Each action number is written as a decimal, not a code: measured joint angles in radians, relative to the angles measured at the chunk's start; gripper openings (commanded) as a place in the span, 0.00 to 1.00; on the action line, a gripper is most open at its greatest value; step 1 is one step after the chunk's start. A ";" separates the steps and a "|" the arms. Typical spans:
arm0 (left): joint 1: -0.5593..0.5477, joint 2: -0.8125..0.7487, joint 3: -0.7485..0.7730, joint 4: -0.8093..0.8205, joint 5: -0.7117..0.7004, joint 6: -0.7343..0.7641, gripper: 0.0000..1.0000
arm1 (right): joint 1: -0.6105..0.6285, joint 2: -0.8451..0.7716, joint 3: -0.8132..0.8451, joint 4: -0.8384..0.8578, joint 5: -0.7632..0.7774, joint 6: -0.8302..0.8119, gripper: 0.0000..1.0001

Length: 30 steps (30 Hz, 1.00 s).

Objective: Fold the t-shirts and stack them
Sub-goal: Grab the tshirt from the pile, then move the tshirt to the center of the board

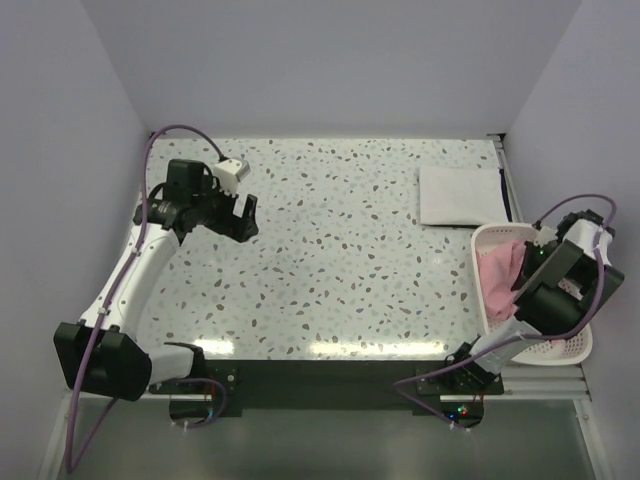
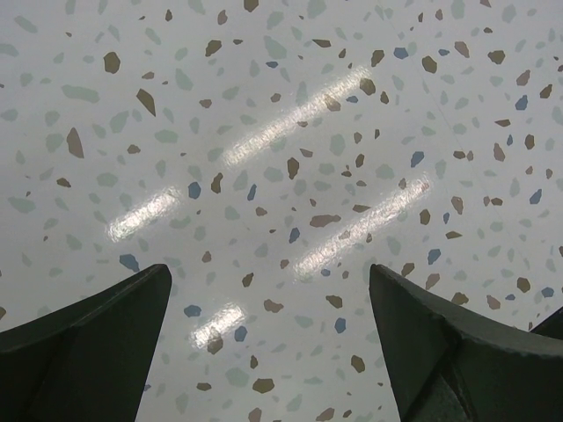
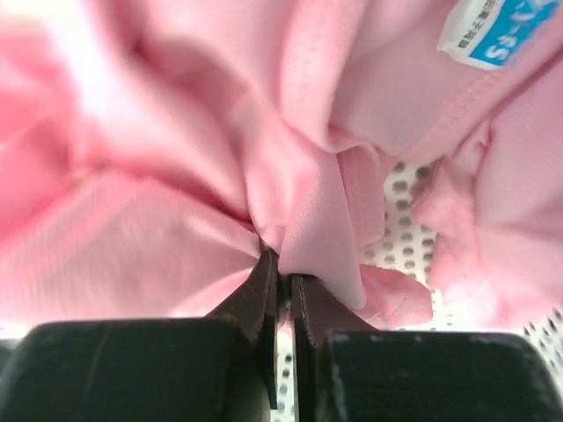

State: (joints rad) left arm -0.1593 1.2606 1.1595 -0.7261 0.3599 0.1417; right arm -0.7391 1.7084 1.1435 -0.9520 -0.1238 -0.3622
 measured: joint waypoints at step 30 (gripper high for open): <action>0.043 -0.050 0.149 0.032 -0.052 -0.082 1.00 | 0.839 -0.282 0.844 0.093 -0.768 0.476 0.35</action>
State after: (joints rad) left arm -0.1165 1.2110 1.3083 -0.6937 0.3080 0.0601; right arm 0.0998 1.4269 1.9873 -0.8593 -0.8921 0.1135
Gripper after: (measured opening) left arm 0.997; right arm 0.101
